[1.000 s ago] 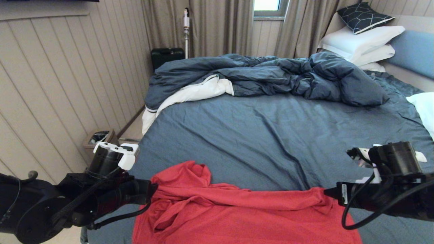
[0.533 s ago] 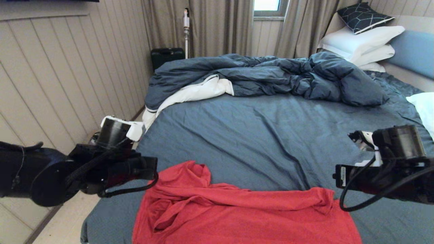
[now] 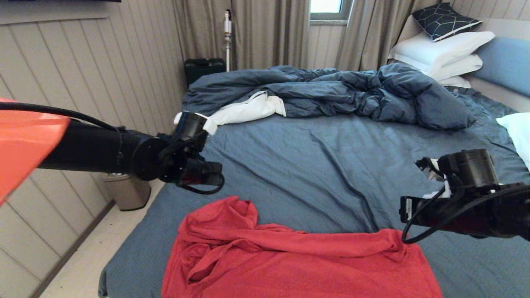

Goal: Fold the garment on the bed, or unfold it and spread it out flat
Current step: Fold the red T-shirt

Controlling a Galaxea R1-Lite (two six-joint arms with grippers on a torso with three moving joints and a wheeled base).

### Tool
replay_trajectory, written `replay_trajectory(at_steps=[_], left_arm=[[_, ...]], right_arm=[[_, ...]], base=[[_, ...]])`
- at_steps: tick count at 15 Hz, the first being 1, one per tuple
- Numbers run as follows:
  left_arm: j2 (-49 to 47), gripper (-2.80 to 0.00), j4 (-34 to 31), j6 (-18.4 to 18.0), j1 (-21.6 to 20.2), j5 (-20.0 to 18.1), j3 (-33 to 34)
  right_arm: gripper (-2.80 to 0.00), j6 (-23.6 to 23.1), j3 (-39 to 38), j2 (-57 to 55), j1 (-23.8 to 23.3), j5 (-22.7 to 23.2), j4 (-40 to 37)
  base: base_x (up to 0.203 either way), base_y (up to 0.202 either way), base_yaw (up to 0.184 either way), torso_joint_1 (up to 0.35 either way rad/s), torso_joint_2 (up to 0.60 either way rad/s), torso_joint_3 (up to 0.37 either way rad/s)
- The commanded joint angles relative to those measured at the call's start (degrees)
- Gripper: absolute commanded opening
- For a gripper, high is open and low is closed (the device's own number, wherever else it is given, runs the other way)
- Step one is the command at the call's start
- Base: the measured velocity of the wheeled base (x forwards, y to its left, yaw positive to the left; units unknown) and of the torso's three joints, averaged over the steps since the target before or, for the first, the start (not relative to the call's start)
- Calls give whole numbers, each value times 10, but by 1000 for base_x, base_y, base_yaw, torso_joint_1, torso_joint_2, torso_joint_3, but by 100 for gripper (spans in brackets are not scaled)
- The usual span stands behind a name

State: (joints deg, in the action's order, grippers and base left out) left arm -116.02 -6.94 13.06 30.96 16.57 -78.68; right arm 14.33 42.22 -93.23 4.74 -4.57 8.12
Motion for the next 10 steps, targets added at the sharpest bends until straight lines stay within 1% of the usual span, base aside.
replay_trajectory(at_steps=[1, 4, 6, 7, 8, 10], left_arm=[[-56, -280, -1, -1, 28, 3, -9], [-79, -280, 1, -3, 44, 1, -8], [-93, -280, 25, -6, 55, -1, -8], [-94, -199, 30, -5, 58, -1, -8], [-95, 0, 34, -5, 62, 1, -8], [-98, 0, 51, -9, 67, 1, -8]], right_arm=[[-280, 3, -2, -14, -1, 0, 1], [-280, 1, -17, -11, 0, 10, 3], [-280, 1, -30, -3, 1, 19, 4], [-280, 1, -36, -1, 2, 19, 4], [-280, 1, -39, 1, 1, 19, 8], [-280, 0, -50, 4, 1, 18, 27]], base=[[0, 0, 0, 0, 0, 0], [0, 0, 0, 0, 0, 0], [0, 0, 0, 0, 0, 0], [0, 0, 0, 0, 0, 0], [0, 0, 0, 0, 0, 0], [0, 0, 0, 0, 0, 0]])
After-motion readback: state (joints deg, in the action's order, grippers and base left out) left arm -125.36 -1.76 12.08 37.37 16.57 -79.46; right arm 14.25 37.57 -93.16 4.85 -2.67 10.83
